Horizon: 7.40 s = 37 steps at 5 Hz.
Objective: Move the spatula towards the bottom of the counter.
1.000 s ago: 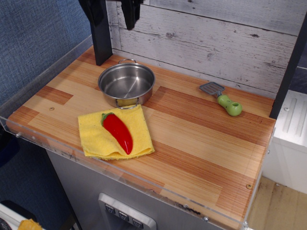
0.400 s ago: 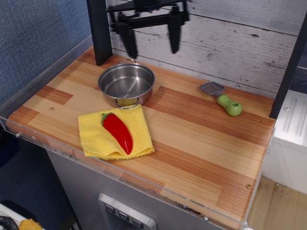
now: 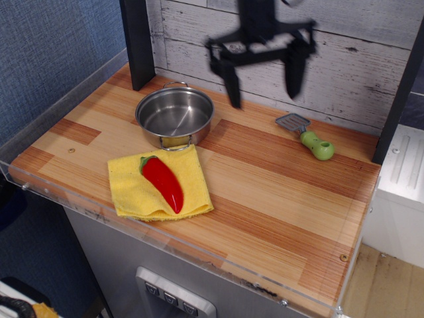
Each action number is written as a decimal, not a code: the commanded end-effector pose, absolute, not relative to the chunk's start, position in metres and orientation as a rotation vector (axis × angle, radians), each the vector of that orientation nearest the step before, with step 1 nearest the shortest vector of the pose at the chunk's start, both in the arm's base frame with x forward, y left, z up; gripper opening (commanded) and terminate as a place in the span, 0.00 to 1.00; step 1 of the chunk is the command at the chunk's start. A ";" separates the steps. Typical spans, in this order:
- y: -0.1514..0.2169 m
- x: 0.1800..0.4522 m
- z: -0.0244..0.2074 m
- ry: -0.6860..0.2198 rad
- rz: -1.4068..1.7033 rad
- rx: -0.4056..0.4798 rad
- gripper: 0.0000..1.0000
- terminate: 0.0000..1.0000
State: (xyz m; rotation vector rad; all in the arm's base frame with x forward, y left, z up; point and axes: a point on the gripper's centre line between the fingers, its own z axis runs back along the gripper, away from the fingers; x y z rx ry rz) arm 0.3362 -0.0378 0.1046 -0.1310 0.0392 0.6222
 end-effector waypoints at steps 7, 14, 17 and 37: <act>-0.080 0.414 0.033 -0.189 0.707 0.042 1.00 0.00; -0.057 0.414 0.106 -0.197 0.599 -0.102 0.00 0.00; -0.039 0.353 0.138 -0.219 0.456 -0.145 0.00 0.00; -0.043 0.266 0.129 -0.274 -0.043 -0.058 1.00 0.00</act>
